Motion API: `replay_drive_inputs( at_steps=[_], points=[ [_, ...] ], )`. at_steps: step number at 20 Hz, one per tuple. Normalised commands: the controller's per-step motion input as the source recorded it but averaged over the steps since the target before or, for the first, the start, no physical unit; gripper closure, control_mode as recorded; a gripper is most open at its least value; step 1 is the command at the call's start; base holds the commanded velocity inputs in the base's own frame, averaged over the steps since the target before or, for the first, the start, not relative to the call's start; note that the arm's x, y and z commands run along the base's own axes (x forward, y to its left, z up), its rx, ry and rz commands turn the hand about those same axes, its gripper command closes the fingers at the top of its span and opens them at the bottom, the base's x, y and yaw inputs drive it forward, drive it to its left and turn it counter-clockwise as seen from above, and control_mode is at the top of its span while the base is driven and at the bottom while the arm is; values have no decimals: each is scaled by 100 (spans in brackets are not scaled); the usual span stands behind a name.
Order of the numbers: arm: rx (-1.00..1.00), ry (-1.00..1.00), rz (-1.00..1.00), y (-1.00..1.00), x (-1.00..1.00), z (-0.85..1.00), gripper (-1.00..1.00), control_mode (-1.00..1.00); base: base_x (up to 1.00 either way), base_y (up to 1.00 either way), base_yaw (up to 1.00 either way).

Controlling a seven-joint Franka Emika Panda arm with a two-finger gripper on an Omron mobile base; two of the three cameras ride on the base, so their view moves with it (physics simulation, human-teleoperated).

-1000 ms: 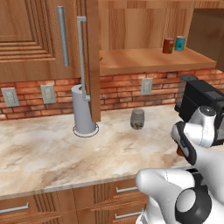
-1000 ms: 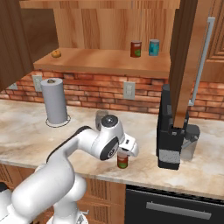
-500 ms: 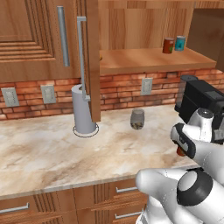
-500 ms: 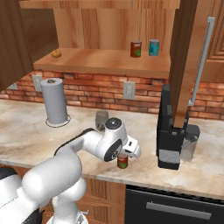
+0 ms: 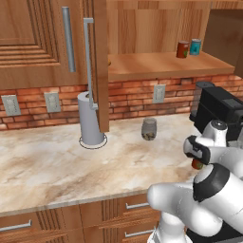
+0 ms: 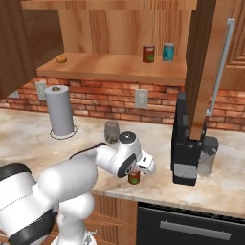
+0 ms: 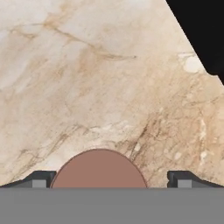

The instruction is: Pick the cans from the counter and place them in their designated side in the cabinet.

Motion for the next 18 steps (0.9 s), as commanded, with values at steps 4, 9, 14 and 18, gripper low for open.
replay_drive_inputs(
  at_steps=[4, 9, 14, 18],
  points=[
    [0, 3, 0, -3, 17, -26, -100, -100, 0, 0, 0],
    [0, 4, 0, -4, 10, -22, 100, -100, 0, 0, 0],
    [1, 2, 0, -10, 2, 1, 100, -100, 0, 0, 0],
    [3, 0, 0, -1, 0, 24, 100, -100, 0, 0, 0]
  ],
)
